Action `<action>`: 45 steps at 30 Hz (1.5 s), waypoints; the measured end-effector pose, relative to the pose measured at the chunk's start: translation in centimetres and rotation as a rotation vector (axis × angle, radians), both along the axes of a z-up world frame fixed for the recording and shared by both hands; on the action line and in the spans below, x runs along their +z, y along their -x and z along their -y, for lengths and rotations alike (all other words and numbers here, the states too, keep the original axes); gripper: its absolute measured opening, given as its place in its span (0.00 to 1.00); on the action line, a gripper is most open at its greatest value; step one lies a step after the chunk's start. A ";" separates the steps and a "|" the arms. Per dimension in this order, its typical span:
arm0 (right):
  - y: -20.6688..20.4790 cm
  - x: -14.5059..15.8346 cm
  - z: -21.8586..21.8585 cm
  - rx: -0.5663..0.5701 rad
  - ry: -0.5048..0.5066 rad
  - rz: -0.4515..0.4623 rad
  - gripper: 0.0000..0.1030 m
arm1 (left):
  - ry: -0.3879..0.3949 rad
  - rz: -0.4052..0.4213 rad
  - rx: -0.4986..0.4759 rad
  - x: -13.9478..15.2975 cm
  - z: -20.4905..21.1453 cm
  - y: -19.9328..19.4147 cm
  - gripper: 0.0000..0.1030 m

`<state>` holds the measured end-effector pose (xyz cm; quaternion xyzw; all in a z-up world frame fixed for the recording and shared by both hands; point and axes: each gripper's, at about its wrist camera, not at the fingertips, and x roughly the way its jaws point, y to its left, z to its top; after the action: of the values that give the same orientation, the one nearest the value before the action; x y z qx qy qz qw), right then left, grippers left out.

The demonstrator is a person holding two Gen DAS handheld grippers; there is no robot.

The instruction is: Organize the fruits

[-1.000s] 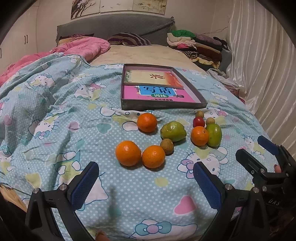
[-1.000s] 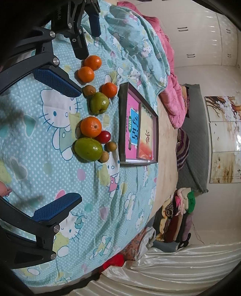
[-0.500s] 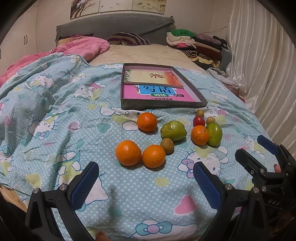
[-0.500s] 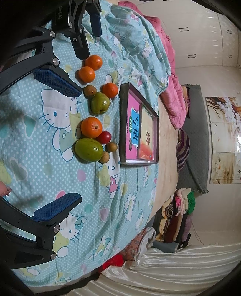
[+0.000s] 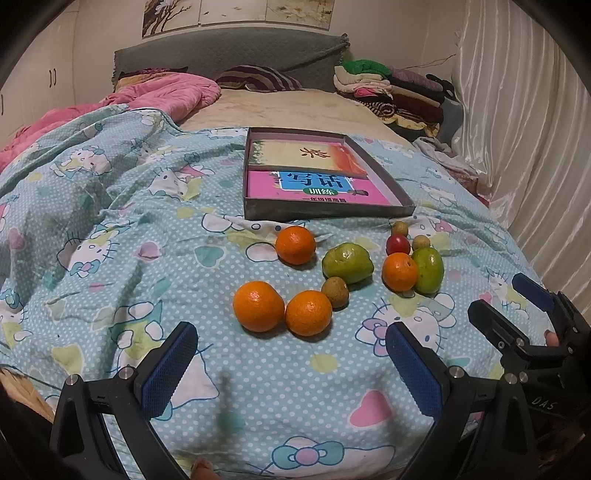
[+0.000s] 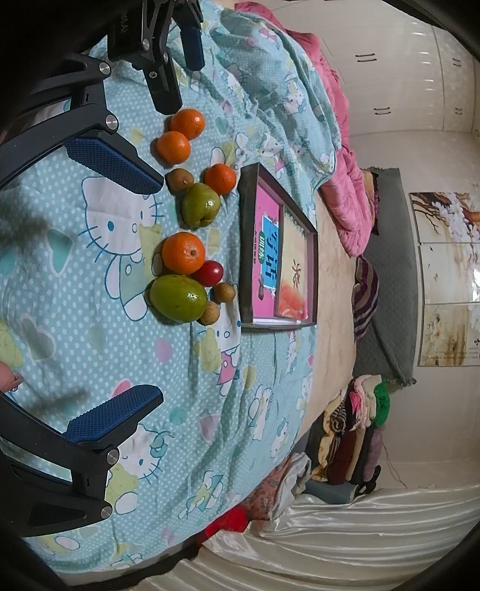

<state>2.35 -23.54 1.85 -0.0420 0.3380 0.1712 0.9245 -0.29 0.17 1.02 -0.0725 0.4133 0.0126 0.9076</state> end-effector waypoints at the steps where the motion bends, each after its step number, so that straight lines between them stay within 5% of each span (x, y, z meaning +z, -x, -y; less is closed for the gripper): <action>1: 0.0 0.0 0.0 0.000 0.000 0.000 1.00 | 0.000 0.000 0.001 0.0 0.0 0.0 1.00; 27: -2.1 -1.7 -0.5 -0.006 0.025 -0.046 1.00 | 0.006 -0.061 0.053 -2.0 -4.1 -0.9 0.98; 35: -3.3 -2.9 -0.5 -0.008 0.050 -0.078 1.00 | 0.038 -0.098 -0.027 -2.9 -4.5 -2.5 0.67; 45: -5.0 -3.4 -0.1 0.007 0.031 -0.123 0.91 | 0.058 -0.120 -0.093 -3.7 -4.2 -4.5 0.52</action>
<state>7.37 -23.48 -1.55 -0.0468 0.3969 0.1715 0.9005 4.25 4.38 -2.68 -0.0784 0.4702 -0.0372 0.8783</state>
